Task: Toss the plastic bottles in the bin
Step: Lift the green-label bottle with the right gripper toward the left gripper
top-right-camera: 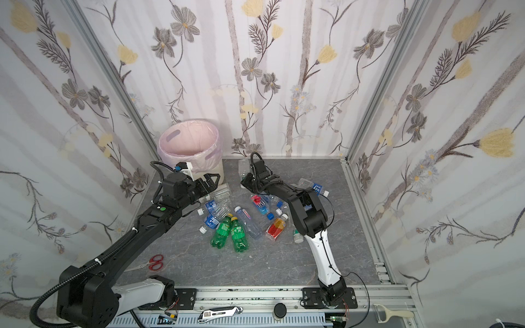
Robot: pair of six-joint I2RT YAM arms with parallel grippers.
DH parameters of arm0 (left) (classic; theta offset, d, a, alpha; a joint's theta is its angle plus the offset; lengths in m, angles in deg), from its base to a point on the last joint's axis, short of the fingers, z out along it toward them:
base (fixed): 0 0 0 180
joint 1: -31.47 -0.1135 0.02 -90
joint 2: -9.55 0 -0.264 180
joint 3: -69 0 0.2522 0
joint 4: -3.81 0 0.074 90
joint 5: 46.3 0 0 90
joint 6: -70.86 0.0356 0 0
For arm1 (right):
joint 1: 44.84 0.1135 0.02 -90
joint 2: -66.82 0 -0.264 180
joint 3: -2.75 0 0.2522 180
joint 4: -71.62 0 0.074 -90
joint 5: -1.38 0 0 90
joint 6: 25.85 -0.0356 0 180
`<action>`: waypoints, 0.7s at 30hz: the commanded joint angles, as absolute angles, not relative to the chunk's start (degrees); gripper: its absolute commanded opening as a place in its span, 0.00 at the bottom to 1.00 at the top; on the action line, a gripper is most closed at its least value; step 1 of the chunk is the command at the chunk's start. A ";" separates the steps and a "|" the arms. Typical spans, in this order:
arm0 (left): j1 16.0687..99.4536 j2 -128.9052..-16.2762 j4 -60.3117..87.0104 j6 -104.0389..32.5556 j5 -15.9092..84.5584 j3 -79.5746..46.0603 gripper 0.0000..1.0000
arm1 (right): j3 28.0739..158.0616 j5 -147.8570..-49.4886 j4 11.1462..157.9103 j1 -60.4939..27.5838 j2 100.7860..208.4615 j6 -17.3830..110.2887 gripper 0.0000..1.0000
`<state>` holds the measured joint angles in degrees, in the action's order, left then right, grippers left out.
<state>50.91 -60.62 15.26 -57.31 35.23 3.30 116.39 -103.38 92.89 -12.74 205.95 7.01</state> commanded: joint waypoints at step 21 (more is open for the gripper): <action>56.97 -77.71 13.92 -56.32 30.44 -17.36 1.00 | 96.58 -97.23 93.71 -13.26 177.02 28.50 0.26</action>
<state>56.57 -76.03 14.78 -58.03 28.98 -15.21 97.48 -99.63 93.37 -13.31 179.29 24.03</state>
